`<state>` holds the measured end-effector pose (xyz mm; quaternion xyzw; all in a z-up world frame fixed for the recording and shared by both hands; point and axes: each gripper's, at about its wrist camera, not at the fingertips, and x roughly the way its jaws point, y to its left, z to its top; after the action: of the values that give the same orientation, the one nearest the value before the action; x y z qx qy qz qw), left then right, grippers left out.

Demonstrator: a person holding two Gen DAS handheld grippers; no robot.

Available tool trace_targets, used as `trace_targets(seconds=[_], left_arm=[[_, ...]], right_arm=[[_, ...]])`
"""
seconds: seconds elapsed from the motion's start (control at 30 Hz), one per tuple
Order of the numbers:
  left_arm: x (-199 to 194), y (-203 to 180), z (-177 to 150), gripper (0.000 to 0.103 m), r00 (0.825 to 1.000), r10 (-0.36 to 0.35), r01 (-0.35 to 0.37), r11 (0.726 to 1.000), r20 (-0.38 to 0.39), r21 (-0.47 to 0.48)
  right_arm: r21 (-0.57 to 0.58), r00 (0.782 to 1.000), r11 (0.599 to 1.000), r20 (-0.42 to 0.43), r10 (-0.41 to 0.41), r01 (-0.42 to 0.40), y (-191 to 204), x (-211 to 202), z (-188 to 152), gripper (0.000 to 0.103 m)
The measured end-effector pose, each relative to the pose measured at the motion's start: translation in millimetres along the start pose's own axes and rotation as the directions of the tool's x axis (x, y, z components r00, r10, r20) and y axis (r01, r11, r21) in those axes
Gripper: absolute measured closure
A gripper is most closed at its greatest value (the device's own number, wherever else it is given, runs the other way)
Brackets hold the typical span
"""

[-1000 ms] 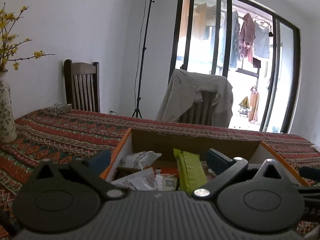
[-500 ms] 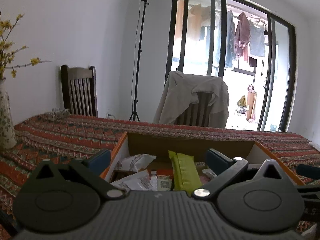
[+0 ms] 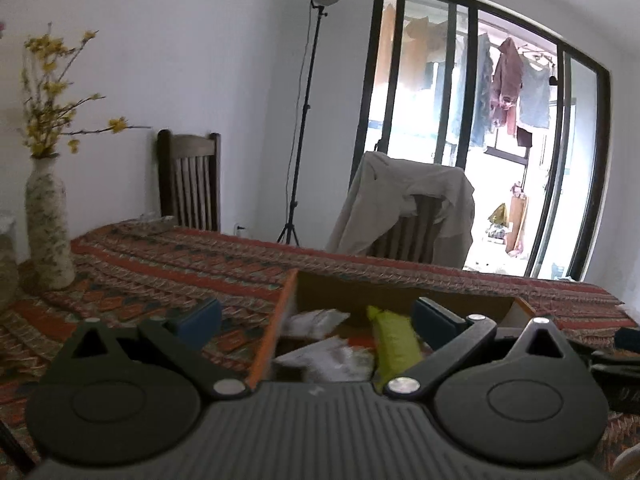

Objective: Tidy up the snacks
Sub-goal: 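Open both tools to release the white packets into the box, then move both tools back to the loose packets and grasp a white packet with the right tool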

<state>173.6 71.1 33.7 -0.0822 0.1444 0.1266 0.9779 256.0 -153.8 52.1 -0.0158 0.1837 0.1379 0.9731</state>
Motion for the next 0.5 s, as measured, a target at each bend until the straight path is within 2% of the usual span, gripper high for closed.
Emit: trace_targets(seconds=[0.23, 0.5], left_arm=[[-22.6, 31.6, -10.7, 0.000, 0.999, -0.004, 0.006, 0.999, -0.039, 0.039], [-30.6, 71.4, -30.2, 0.000, 0.996, 0.012, -0.011, 1.000, -0.084, 0.021]], right_arm=[[0.010, 0.998, 1.000, -0.057, -0.006, 0.006, 6.6, -14.3, -11.4, 0.000], [0.013, 0.991, 1.000, -0.132, -0.003, 0.005, 18.4, -24.3, -31.3, 0.000]])
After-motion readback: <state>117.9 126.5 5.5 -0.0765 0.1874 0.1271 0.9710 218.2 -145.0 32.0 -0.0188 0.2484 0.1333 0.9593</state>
